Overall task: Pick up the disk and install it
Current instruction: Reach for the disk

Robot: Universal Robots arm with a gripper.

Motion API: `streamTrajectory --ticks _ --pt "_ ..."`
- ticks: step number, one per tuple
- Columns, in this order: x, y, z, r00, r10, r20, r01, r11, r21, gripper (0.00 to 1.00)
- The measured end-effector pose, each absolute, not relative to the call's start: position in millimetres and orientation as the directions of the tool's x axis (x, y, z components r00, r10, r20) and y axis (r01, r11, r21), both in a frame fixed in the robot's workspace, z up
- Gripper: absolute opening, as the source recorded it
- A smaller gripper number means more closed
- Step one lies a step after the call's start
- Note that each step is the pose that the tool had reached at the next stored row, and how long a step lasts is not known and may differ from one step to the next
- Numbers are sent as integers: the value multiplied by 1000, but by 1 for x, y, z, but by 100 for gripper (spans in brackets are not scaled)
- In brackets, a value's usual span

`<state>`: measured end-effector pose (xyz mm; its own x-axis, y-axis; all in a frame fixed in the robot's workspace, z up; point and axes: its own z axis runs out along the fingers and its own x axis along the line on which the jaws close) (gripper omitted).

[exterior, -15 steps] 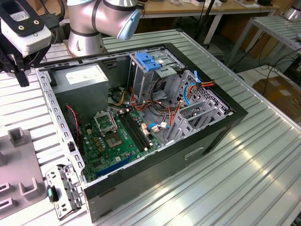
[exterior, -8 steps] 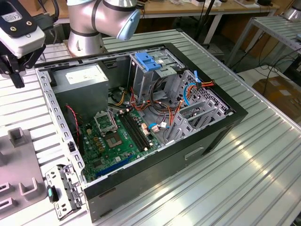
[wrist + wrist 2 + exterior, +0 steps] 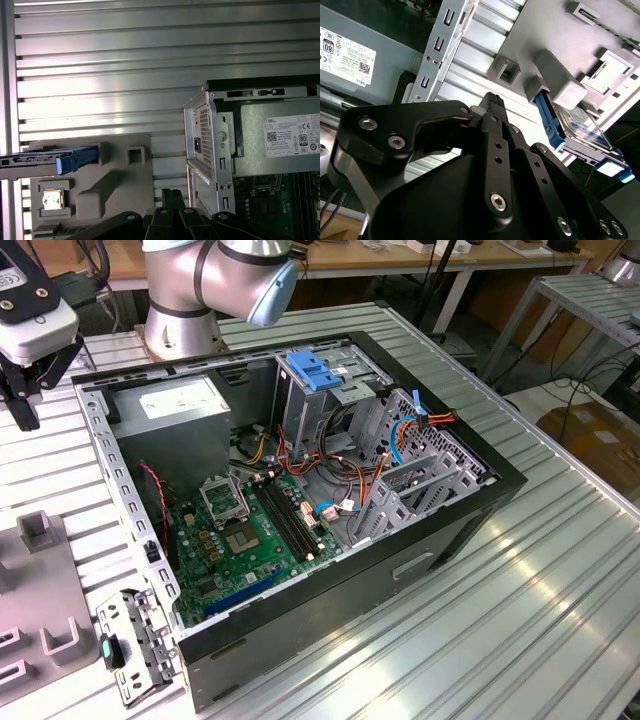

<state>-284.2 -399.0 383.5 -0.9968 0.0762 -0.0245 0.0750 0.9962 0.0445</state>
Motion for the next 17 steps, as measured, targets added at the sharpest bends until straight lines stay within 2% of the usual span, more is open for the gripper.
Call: streamTrajectory --ticks 17 --pt "-300 -399 381 -997 76 -24 75 996 44 11"
